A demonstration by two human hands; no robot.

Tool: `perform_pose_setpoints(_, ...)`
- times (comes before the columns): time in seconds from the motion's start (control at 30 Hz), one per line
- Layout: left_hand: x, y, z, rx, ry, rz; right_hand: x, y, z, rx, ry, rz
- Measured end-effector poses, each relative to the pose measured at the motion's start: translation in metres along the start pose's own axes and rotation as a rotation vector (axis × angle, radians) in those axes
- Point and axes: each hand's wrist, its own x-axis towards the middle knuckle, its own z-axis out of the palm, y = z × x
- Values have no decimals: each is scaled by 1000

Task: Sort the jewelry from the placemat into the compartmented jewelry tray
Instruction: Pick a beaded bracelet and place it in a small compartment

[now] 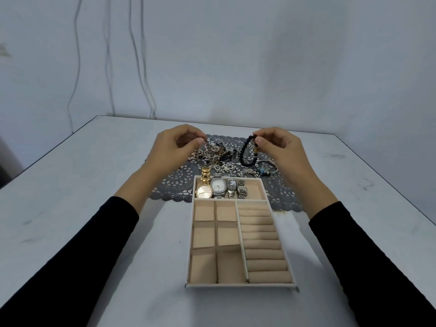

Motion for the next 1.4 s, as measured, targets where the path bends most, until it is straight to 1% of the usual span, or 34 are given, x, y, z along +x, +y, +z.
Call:
perform_pose_setpoints(0.23,-13,15,-8,-162,78,-24,-19,-10,5,100,-92,-29)
perform_pose_setpoints(0.53,-29,23,-17,-265,145,-41,-43,-17,14,257,-291,14)
perform_pose_setpoints(0.73,-32,28,-18,-283,199,-25,-52,-18,16,265,-443,56)
perform_pose_setpoints(0.8,-32,29,-18,-290,214,-30,-53,-17,17,240,-501,73)
perform_pose_setpoints(1.07,-31,30,-20,-312,240,-33,-54,-14,15,63,-644,96)
perform_pose_setpoints(1.2,-32,29,-20,-302,236,-40,-53,-11,16,-27,-642,98)
perform_pose_setpoints(1.4,-32,30,-20,-292,239,-44,-49,-4,16,-192,-561,65)
